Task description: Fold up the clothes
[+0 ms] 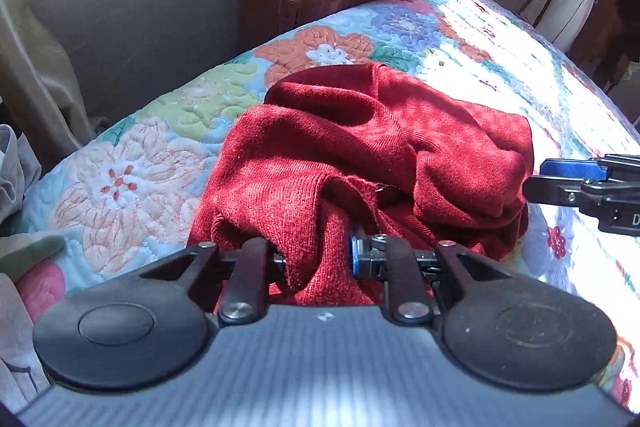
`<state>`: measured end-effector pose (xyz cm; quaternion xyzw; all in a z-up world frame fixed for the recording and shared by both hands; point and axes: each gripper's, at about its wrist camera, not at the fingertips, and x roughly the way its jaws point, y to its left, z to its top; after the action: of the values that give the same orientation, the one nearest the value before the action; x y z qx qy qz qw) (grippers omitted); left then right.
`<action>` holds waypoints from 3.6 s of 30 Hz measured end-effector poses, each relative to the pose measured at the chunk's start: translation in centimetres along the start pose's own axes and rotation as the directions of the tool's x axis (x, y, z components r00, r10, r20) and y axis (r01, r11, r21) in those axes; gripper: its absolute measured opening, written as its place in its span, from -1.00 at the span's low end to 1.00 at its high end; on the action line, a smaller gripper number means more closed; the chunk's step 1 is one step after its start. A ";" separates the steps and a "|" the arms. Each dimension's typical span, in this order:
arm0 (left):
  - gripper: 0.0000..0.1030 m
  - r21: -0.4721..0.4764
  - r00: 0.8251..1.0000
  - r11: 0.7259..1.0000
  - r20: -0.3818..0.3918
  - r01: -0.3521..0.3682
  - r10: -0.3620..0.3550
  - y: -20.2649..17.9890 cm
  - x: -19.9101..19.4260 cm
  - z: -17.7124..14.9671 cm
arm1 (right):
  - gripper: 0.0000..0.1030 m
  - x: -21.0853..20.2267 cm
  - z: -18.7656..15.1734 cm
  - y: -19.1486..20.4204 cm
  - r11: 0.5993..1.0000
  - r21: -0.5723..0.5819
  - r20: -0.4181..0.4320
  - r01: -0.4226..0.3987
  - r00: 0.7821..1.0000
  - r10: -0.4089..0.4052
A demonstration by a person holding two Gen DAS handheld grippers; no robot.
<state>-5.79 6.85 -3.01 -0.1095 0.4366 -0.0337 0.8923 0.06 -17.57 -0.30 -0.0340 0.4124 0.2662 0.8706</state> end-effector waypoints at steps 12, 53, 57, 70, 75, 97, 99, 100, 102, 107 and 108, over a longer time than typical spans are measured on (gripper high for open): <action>0.13 -0.009 0.999 1.000 -0.036 -0.019 0.018 -0.2 2.3 0.0 | -0.28 5.5 -2.8 2.9 0.966 -0.215 -0.034 0.141 0.988 -0.152; -0.32 0.025 0.989 0.996 -0.119 -0.083 0.085 -1.6 4.2 -1.0 | 0.19 5.9 -7.7 -5.2 0.875 0.484 -0.115 -0.028 0.989 0.095; -0.44 0.035 0.996 0.998 -0.070 -0.057 0.060 -1.6 3.6 -1.1 | -0.88 5.5 -6.5 -1.3 0.978 0.171 -0.058 0.116 0.992 -0.108; -0.64 0.010 0.967 0.967 -0.009 0.254 -0.254 -4.3 1.9 -0.3 | -0.92 -2.2 -4.0 -0.9 0.901 -0.043 0.245 0.432 0.879 -0.410; -0.64 0.056 0.922 0.920 -0.014 0.388 -0.388 -7.7 1.3 0.3 | -0.92 -4.0 -2.7 -2.3 0.846 -0.018 0.297 0.533 0.811 -0.505; -0.26 0.030 0.974 0.978 -0.105 0.207 -0.203 -4.3 5.6 1.1 | -0.31 -4.7 -5.1 -9.4 0.819 0.103 0.047 0.564 0.820 -0.571; -0.26 0.085 0.969 0.970 -0.117 0.229 -0.218 -5.3 6.5 1.6 | -0.13 -4.8 -5.0 -7.0 0.890 0.016 0.069 0.456 0.887 -0.456; -0.26 0.106 0.968 0.968 -0.132 0.229 -0.214 -5.9 7.2 1.9 | -0.11 -4.5 -5.0 -5.7 0.919 -0.030 0.073 0.392 0.918 -0.390; -0.26 0.151 0.971 0.968 -0.156 0.202 -0.178 -6.8 8.5 2.3 | -0.01 -3.5 -5.1 -3.0 0.946 -0.133 0.083 0.297 0.954 -0.288; -0.26 0.101 0.968 0.971 -0.157 0.214 -0.197 -5.9 9.4 2.5 | 0.38 0.6 -7.2 3.5 0.818 -0.463 0.153 0.341 0.940 -0.305; -0.33 0.099 0.967 0.970 -0.152 0.220 -0.204 -5.7 9.4 2.4 | 0.38 1.4 -7.7 4.2 0.795 -0.506 0.144 0.334 0.942 -0.304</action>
<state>2.10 0.20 -7.53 -0.1014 0.4816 -0.1620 0.8553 -6.62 -15.53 -5.74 -0.3311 0.2883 0.2184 0.8715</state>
